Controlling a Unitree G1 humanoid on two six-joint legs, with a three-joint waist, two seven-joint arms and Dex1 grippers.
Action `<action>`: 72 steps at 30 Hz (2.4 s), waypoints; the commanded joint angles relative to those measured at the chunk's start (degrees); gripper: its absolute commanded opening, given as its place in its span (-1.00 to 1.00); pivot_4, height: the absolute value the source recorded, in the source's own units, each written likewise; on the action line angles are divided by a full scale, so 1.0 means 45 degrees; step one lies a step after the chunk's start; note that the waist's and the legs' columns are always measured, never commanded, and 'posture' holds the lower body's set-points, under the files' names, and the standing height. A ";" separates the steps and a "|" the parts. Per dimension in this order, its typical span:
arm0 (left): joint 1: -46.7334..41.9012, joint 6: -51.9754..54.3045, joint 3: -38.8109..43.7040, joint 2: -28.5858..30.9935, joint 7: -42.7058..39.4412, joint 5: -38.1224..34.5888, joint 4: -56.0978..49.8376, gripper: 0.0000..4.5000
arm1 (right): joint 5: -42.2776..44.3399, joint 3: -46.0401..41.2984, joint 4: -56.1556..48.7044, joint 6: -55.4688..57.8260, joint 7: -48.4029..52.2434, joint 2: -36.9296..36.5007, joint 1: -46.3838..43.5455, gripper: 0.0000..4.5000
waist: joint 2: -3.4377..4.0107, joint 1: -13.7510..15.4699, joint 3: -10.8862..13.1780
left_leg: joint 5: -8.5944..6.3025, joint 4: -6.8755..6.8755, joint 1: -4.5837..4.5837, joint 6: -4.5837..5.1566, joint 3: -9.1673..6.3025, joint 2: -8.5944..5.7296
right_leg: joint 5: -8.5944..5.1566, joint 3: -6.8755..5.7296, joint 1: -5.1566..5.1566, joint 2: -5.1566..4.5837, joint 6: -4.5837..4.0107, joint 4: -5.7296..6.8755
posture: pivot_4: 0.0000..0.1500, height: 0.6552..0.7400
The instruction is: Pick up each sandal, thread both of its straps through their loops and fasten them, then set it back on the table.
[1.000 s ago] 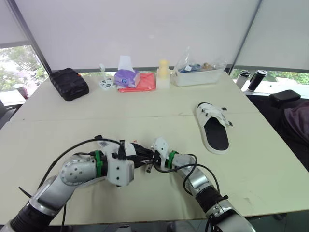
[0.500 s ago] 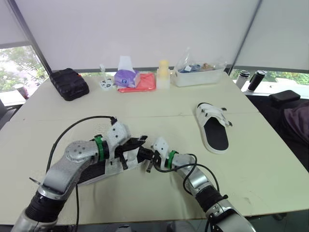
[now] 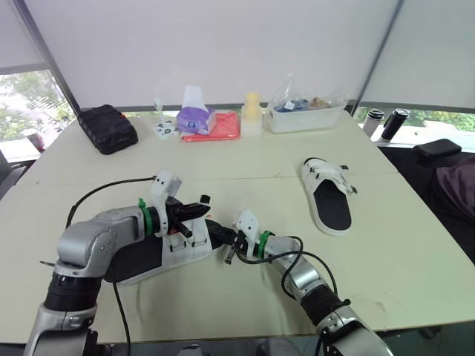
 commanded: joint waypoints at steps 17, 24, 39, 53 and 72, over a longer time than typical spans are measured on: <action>-0.1505 -0.0275 -0.5223 0.4089 0.0082 0.4737 -0.0431 -0.99 | -0.0812 0.0458 0.2309 0.1086 -0.0230 -0.0331 0.1004 -1.00 | 0.0010 -0.0209 0.0007 | -0.0001 -0.0010 -0.0004 -0.0004 0.0005 0.0000 | -0.0006 0.0020 -0.0030 0.0001 -0.0016 0.0022 | 1.00 1.00; -0.1777 0.0036 -0.5566 0.3676 0.0309 0.5312 0.0040 -0.42 | -0.0796 0.0472 0.2391 0.1052 -0.0290 -0.0269 0.0941 -1.00 | 0.0014 -0.0278 0.0007 | -0.0004 -0.0013 -0.0002 0.0001 0.0008 -0.0001 | -0.0021 0.0020 -0.0029 0.0002 0.0000 0.0025 | 1.00 1.00; -0.3031 -0.3374 -0.4444 0.4025 -0.0464 0.6764 0.4112 0.63 | -0.0791 0.0450 0.2517 0.1014 -0.0304 -0.0212 0.0897 -1.00 | 0.0015 -0.0295 0.0003 | -0.0004 -0.0011 0.0001 0.0001 0.0009 -0.0001 | -0.0024 0.0018 -0.0033 0.0002 0.0006 0.0033 | 1.00 1.00; -0.3012 -0.5048 0.0311 0.2955 -0.2098 0.4132 0.5056 0.63 | -0.0737 0.0237 0.1938 0.0864 -0.0212 -0.0450 0.1117 -1.00 | -0.0090 -0.0245 0.0004 | -0.0004 -0.0004 -0.0022 0.0001 0.0000 0.0001 | -0.0005 0.0003 -0.0051 -0.0016 -0.0019 0.0042 | 1.00 1.00; 0.7764 -0.1829 0.6749 0.3026 -0.1885 -0.0790 -0.6174 0.64 | 0.1422 -0.1453 -0.5961 0.4499 0.0468 -0.2775 0.2101 -0.62 | -0.0050 0.0610 0.0254 | -0.0008 0.0026 -0.0262 -0.0003 -0.0042 -0.0143 | -0.0025 -0.0029 -0.0191 -0.0281 0.0016 -0.0012 | 1.00 1.00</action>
